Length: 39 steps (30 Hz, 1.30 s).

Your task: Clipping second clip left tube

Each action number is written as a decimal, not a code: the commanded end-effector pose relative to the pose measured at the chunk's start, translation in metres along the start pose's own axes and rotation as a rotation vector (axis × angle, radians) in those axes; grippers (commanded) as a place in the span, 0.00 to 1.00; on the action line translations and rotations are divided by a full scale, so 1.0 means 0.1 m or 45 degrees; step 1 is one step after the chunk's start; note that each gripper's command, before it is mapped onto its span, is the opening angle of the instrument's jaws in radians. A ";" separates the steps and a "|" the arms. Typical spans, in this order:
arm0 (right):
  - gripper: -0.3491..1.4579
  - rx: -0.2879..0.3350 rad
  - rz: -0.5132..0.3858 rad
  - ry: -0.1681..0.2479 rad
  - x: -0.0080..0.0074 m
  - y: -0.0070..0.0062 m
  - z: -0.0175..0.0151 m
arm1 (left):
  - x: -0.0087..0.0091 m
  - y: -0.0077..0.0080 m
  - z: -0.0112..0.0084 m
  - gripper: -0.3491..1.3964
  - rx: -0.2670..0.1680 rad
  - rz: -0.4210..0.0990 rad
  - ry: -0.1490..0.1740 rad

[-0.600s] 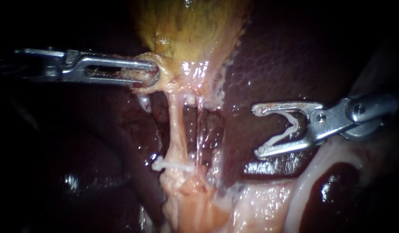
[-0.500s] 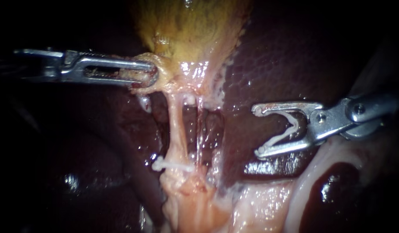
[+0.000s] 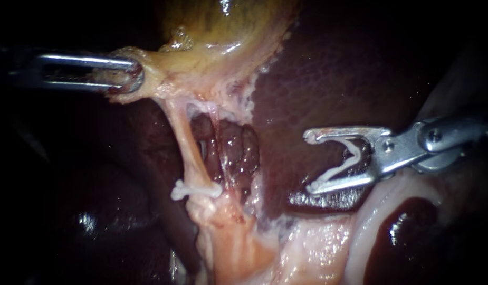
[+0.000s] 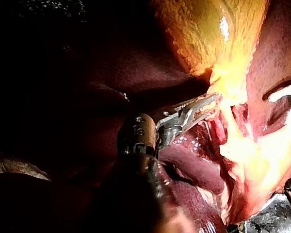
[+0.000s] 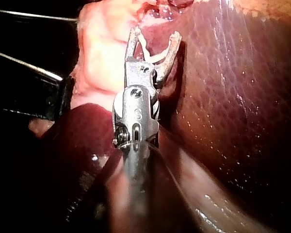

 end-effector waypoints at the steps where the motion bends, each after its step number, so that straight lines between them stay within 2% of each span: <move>1: 0.47 0.007 0.028 0.012 0.008 -0.005 0.006 | -0.002 -0.002 0.002 0.00 0.001 0.001 0.002; 7: 0.47 0.036 0.170 0.051 0.039 -0.016 0.046 | -0.002 -0.001 0.002 0.00 0.001 0.001 0.002; 10: 0.47 0.050 0.228 0.069 0.049 -0.017 0.064 | -0.002 -0.001 0.002 0.00 0.002 0.001 0.002; 13: 0.47 0.047 0.271 0.068 0.051 -0.015 0.081 | -0.002 0.000 0.002 0.00 0.002 0.001 0.002; 16: 0.47 0.042 0.292 0.066 0.047 -0.011 0.095 | -0.002 0.000 0.003 0.00 0.002 0.001 0.003; 24: 0.47 0.049 0.332 0.060 0.021 0.004 0.129 | -0.002 0.005 0.005 0.00 0.006 0.000 0.005; 31: 0.47 0.035 0.337 0.057 0.001 0.025 0.143 | -0.003 0.007 0.006 0.00 0.011 0.007 0.009; 35: 0.47 0.034 0.339 0.057 -0.001 0.032 0.148 | -0.003 0.008 0.007 0.00 0.012 0.007 0.009; 39: 0.47 0.066 0.339 0.079 0.008 0.034 0.165 | -0.003 0.008 0.008 0.00 0.010 0.007 0.008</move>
